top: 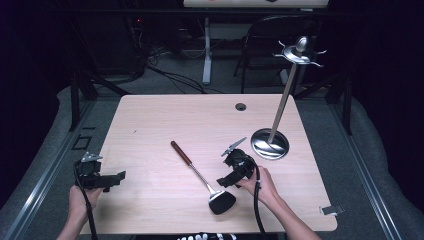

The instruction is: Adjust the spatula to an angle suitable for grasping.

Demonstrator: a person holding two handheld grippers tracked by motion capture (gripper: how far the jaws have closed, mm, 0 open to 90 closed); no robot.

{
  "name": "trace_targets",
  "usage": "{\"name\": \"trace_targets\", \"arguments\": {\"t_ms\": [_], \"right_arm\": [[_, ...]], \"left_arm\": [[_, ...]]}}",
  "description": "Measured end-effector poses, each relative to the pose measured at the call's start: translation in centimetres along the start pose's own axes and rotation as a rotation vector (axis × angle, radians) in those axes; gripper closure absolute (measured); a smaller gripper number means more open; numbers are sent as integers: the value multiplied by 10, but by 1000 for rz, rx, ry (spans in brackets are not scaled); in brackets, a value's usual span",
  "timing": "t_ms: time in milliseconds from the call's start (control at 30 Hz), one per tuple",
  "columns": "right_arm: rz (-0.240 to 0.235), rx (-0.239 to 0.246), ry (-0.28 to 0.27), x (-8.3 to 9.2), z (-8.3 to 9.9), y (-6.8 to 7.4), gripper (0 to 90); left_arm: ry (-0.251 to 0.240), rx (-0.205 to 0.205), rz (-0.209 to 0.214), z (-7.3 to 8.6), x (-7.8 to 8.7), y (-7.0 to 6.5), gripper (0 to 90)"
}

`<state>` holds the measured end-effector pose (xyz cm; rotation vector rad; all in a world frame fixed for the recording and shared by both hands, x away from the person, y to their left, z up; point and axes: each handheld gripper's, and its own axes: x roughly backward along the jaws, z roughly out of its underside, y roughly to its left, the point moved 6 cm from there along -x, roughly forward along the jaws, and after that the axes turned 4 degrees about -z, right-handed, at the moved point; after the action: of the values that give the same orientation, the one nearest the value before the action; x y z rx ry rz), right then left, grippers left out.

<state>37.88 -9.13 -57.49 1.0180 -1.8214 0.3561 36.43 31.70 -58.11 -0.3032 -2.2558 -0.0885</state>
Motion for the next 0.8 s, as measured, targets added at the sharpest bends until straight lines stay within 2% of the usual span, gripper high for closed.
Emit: {"name": "trace_targets", "arguments": {"t_ms": [67,133,200,267,300,333,433,467,500,533,633,800], "right_arm": [[-10,15,27,-7,-2,5,246],[-14,21,29,-10,-3,7,266],[-17,38,47,-16,-8,13,381],[-25,43,51,-18,-10,16,404],[-35,58,57,-21,-13,20,454],[-35,58,57,-21,-13,20,454],[-43,66,61,-28,-18,28,555],[-43,66,61,-28,-18,28,555],[-28,78,73,-31,-20,29,621],[-26,76,67,-34,-21,31,650],[-17,80,68,-37,-24,31,680],[-34,69,63,-46,-27,34,690]], "left_arm": [[-1,-2,2,0,0,0,1],[5,-2,4,0,-1,-1,1],[13,-2,5,0,-2,-1,0],[13,0,7,1,-2,-2,1],[10,0,8,0,-2,-2,0],[10,0,8,0,-2,-2,0],[11,-2,10,0,-2,-2,1],[14,-3,12,1,-2,-2,1],[10,-3,7,1,-3,-2,1],[11,-4,7,1,-2,-2,1],[12,-4,6,1,-2,-2,1],[16,-7,8,1,-3,-2,1]]}}
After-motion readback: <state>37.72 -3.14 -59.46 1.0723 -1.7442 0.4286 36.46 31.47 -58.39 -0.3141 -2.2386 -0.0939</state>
